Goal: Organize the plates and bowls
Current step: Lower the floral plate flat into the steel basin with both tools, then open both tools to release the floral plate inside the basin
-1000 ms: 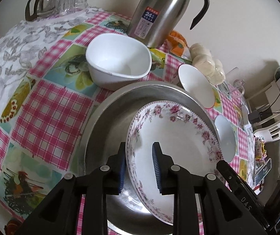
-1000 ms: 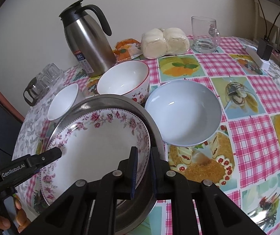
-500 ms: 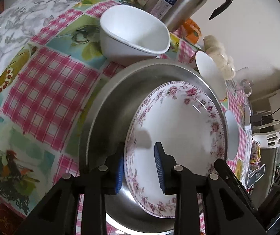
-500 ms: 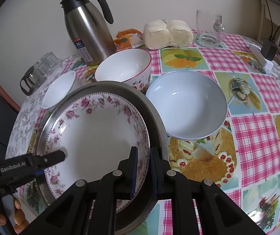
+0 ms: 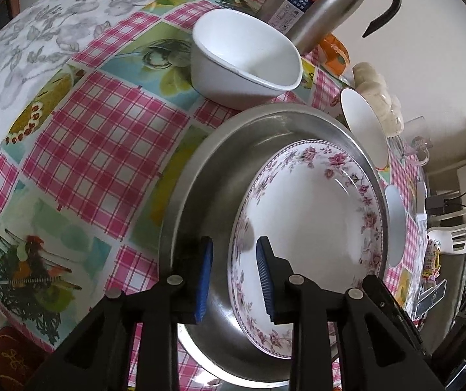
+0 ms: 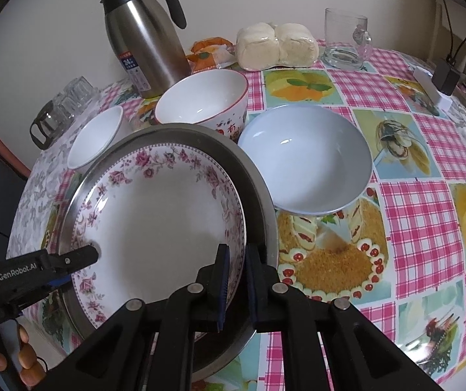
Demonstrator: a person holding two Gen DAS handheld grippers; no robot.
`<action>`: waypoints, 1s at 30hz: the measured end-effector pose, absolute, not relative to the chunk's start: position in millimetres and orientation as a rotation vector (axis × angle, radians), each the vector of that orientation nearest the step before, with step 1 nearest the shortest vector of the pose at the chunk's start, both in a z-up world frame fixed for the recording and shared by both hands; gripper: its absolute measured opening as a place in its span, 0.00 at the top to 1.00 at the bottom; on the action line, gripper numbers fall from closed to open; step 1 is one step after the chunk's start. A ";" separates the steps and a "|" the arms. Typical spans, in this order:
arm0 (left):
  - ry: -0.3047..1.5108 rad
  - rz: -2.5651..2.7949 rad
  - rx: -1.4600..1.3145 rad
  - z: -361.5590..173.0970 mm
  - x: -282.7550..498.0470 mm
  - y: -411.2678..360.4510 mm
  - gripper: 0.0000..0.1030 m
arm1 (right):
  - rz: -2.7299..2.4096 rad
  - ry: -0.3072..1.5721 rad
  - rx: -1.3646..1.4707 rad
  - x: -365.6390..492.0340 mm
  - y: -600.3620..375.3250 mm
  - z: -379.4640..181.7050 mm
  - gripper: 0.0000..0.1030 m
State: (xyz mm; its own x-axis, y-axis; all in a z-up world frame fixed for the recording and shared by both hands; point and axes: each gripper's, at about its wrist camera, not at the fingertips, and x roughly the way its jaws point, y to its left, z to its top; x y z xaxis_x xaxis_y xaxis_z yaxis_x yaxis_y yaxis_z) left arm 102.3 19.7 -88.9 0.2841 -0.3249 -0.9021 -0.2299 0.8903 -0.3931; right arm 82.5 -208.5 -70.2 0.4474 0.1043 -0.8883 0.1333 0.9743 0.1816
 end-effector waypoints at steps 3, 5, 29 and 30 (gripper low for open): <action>1.296 -0.061 -0.521 -88.2 99.8 22.6 0.72 | -0.016 1.121 0.224 81.2 -205.6 -70.4 0.89; 1.297 -0.058 -0.520 -87.4 97.8 25.5 0.72 | -0.014 1.129 0.207 80.4 -202.8 -70.4 0.89; 1.150 -0.003 -0.321 -47.3 103.2 6.1 0.46 | 0.001 1.068 0.185 76.9 -203.9 -53.2 0.80; 1.148 0.001 -0.304 -46.4 103.4 4.3 0.45 | 0.001 1.059 0.186 77.0 -204.4 -51.7 0.77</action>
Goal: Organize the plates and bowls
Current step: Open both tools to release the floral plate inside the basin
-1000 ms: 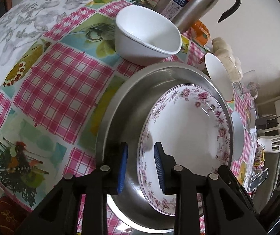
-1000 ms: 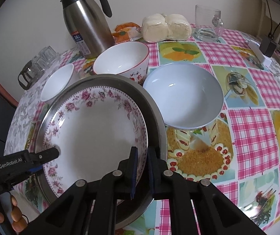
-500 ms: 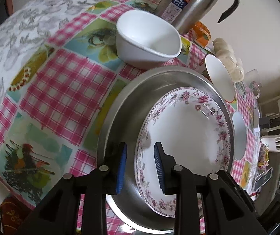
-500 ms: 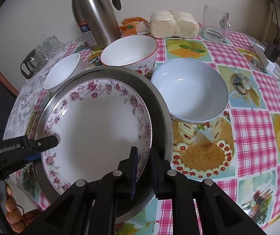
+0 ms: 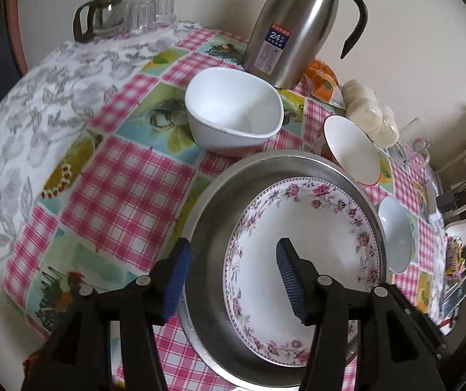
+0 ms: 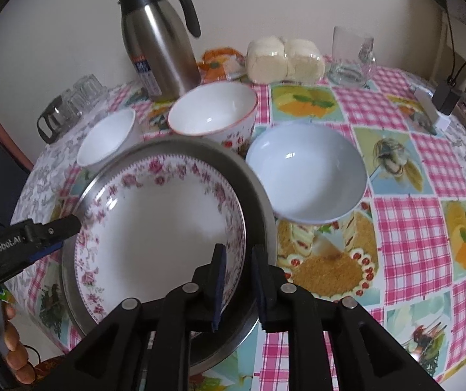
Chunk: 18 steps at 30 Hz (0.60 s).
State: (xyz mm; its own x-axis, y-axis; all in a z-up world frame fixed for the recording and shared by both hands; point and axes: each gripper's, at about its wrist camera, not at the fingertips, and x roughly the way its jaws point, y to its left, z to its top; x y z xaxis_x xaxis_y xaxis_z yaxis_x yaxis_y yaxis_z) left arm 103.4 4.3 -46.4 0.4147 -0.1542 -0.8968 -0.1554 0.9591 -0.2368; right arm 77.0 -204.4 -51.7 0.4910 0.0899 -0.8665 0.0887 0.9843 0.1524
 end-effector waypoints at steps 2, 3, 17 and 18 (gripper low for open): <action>1.147 0.011 -0.270 -46.1 101.9 2.7 0.45 | -0.004 1.038 0.183 77.1 -204.9 -48.4 0.64; 1.144 0.016 -0.257 -46.3 102.1 2.1 0.42 | -0.006 1.030 0.182 77.0 -205.3 -46.8 0.60; 1.132 0.050 -0.166 -51.2 102.0 -3.0 0.08 | -0.027 1.004 0.159 77.5 -208.5 -45.0 0.13; 1.130 0.051 -0.163 -51.0 102.0 -3.2 0.08 | -0.029 1.007 0.159 77.6 -208.9 -45.4 0.11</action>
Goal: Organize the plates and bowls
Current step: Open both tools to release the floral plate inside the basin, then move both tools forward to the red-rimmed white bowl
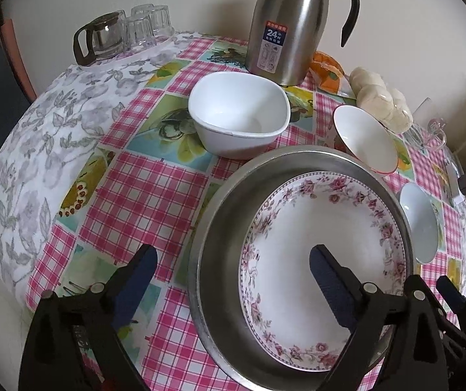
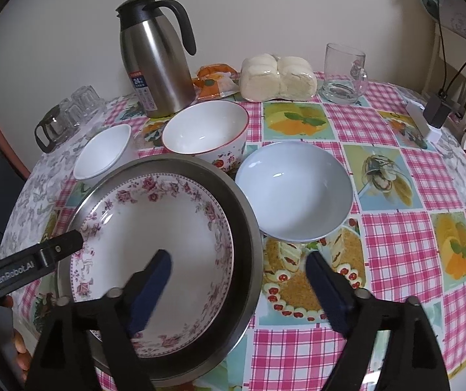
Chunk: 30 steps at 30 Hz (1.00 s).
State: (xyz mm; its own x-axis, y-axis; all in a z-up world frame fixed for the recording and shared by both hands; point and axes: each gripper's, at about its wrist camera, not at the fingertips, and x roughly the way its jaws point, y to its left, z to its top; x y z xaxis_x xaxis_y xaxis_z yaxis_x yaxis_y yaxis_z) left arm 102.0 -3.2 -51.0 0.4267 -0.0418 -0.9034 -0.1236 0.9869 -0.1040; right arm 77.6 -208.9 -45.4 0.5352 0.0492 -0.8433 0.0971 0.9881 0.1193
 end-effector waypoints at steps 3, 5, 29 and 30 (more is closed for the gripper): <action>1.131 0.053 -0.152 -51.6 102.1 -4.8 0.08 | -0.035 1.012 0.153 77.8 -210.2 -46.5 0.04; 1.132 0.056 -0.143 -52.5 102.2 -5.5 0.08 | -0.046 1.015 0.153 77.6 -212.0 -47.1 0.00; 1.077 -0.015 -0.056 -41.2 102.3 -30.3 0.02 | -0.149 0.971 0.201 73.1 -240.9 -34.8 0.00; 1.061 -0.024 -0.055 -38.2 103.2 -32.4 0.02 | -0.153 0.968 0.205 73.7 -242.3 -33.9 0.00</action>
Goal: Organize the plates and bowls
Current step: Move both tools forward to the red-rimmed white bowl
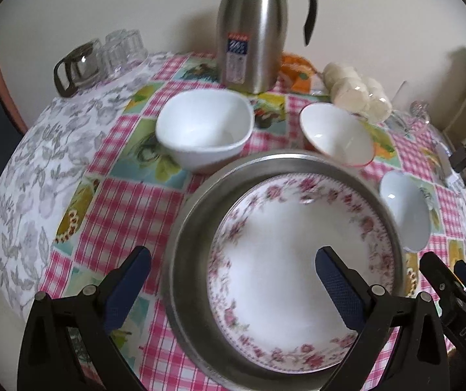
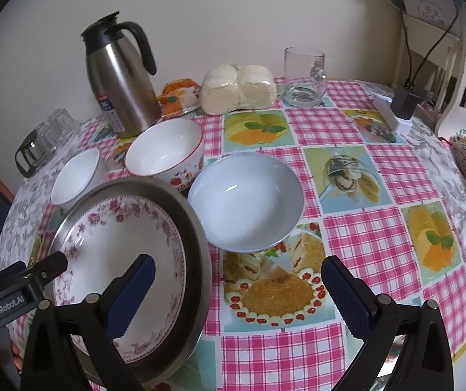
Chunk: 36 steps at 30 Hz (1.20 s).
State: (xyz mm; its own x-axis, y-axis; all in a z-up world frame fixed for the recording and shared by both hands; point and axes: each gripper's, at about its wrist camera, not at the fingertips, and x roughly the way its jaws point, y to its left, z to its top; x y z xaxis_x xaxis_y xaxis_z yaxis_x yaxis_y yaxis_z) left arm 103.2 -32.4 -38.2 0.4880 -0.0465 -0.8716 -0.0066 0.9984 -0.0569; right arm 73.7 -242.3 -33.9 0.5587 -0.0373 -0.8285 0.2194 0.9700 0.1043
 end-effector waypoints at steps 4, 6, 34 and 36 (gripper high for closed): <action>1.021 -0.060 -0.059 -31.6 108.9 -37.3 0.02 | -0.181 0.953 0.206 81.2 -245.3 -27.4 0.00; 0.993 -0.075 -0.082 -28.1 113.1 -35.7 0.02 | -0.189 0.949 0.208 85.2 -246.0 -24.6 0.00; 0.921 -0.206 -0.090 -19.9 219.7 -67.2 0.02 | -0.194 0.883 0.169 183.2 -247.8 -16.4 0.00; 0.955 -0.222 -0.093 -25.3 228.3 -71.4 0.02 | -0.204 0.896 0.165 188.6 -250.8 -21.0 0.00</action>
State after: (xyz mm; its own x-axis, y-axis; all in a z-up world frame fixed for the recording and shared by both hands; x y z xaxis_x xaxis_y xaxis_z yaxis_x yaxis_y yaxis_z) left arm 228.3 -71.4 -25.3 0.5569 -0.2291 -0.7984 0.1470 0.9732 -0.1767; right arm 188.6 -250.8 -21.0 0.6079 -0.1066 -0.7868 0.2440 0.9681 0.0574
